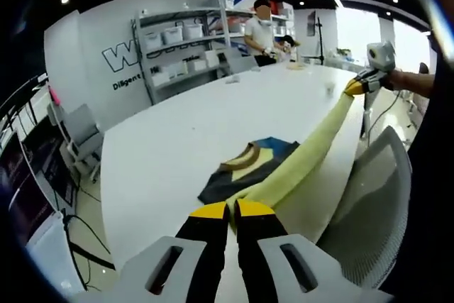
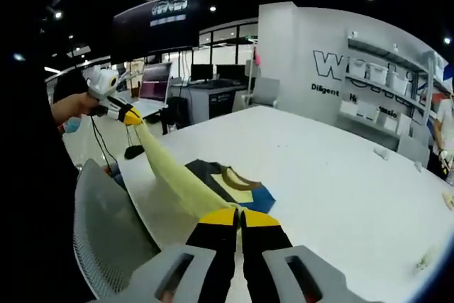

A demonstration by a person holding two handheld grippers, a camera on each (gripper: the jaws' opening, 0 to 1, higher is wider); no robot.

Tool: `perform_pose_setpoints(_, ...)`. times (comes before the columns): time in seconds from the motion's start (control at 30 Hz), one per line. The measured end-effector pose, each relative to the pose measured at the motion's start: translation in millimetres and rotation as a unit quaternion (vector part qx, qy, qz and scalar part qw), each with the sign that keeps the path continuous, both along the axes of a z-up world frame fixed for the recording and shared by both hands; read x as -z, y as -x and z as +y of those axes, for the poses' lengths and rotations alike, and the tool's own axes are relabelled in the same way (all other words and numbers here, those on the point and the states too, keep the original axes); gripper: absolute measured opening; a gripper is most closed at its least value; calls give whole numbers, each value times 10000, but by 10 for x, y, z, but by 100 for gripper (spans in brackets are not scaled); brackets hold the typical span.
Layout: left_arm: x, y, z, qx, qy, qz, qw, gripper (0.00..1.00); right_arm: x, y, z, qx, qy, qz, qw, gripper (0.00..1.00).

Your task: Fold the garment on the visible template until the final outline fits inside the template.

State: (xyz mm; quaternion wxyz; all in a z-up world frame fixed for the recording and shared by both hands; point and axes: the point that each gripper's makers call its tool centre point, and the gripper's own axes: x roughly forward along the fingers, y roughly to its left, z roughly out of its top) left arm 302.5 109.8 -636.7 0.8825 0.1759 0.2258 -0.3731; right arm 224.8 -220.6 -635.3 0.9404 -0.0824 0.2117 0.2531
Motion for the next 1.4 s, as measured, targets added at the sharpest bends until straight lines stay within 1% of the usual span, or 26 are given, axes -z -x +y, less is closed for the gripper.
perform_pose_setpoints(0.17, -15, -144, -48, -25, -1, -22, 10000, 8, 4, -165, -42, 60, 49, -102, 9999, 0)
perform_pose_setpoints(0.2, -19, -163, -53, -23, 1, -31, 10000, 8, 3, -238, -66, 95, 56, -150, 9998, 0)
perform_pose_setpoints(0.23, -25, -193, -62, -26, 14, -45, 10000, 8, 0, -253, -69, 103, 60, -163, 9998, 0)
perform_pose_setpoints(0.4, -26, -319, -75, -57, 4, -131, 9999, 8, 8, -488, -116, 167, 120, -363, 9991, 0)
perform_pose_setpoints(0.6, -31, -515, -88, -227, 83, -216, 9995, 8, 19, -722, -153, 233, 143, -487, 9984, 0)
perform_pose_setpoints(0.7, -29, -610, -98, -316, 187, -240, 9990, 8, 48, -841, -165, 276, 166, -530, 9981, 0)
perform_pose_setpoints(0.83, 1, -736, -128, -347, 178, -289, 9988, 8, 109, -970, -197, 328, 266, -565, 9975, 0)
perform_pose_setpoints(1.17, 173, -1059, -126, -408, 228, -234, 9986, 8, 282, -1251, -244, 393, 333, -543, 9972, 0)
perform_pose_setpoints(1.27, 237, -1138, -121, -485, 382, -145, 9980, 8, 375, -1338, -255, 420, 354, -497, 9973, 0)
perform_pose_setpoints(1.4, 350, -1234, -139, -530, 415, -54, 9977, 8, 491, -1428, -254, 443, 401, -437, 9973, 0)
